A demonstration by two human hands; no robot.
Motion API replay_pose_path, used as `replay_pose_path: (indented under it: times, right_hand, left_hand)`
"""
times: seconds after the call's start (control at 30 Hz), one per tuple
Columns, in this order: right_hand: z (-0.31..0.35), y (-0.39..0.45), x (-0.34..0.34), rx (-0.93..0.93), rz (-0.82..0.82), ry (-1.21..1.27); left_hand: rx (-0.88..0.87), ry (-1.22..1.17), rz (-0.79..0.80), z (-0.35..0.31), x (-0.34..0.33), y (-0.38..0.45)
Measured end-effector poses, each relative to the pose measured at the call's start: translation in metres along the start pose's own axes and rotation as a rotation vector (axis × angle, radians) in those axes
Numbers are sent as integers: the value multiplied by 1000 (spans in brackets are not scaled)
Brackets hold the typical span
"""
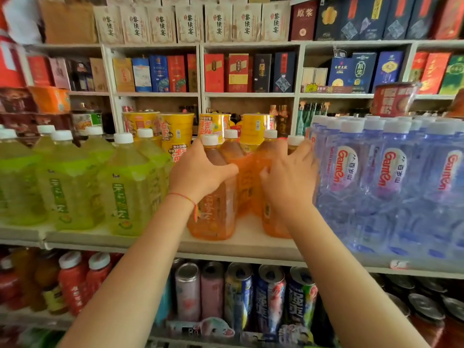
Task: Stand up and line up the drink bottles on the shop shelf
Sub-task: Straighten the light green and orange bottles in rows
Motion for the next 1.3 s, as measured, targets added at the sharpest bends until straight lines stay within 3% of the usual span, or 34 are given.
replay_pose_path:
  times: [0.13, 0.27, 0.33, 0.47, 0.67, 0.87, 1.1, 1.3]
  right_hand:
    - [4, -7, 8, 59, -149, 6]
    - [49, -13, 22, 316, -314, 169]
    - [61, -7, 7, 324, -225, 376]
    - [66, 7, -50, 109, 81, 595]
    - [66, 29, -72, 14, 121, 649]
    - [69, 20, -100, -104, 275, 1042]
    - [87, 12, -106, -77, 430, 1228]
    - [97, 7, -98, -71, 477, 1230]
  left_hand:
    - [-4, -12, 48, 6, 9, 5]
    - [1, -18, 33, 18, 17, 14]
    - [-3, -17, -39, 22, 22, 14]
    - [-113, -61, -203, 27, 31, 0]
    - [-160, -43, -269, 28, 35, -4]
    - [-164, -35, -272, 30, 34, -3]
    - [-151, -42, -269, 29, 35, -4]
    - [-153, -52, -264, 29, 36, -5]
Point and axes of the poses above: each hand's wrist, its own y-axis towards the middle knuckle, its own x-axis out of the back of the hand, z = x × y, the point moved 9 cm from there along y, towards the middle knuckle, and after that the axes turned 15 degrees about x, right-handed, at the moved point
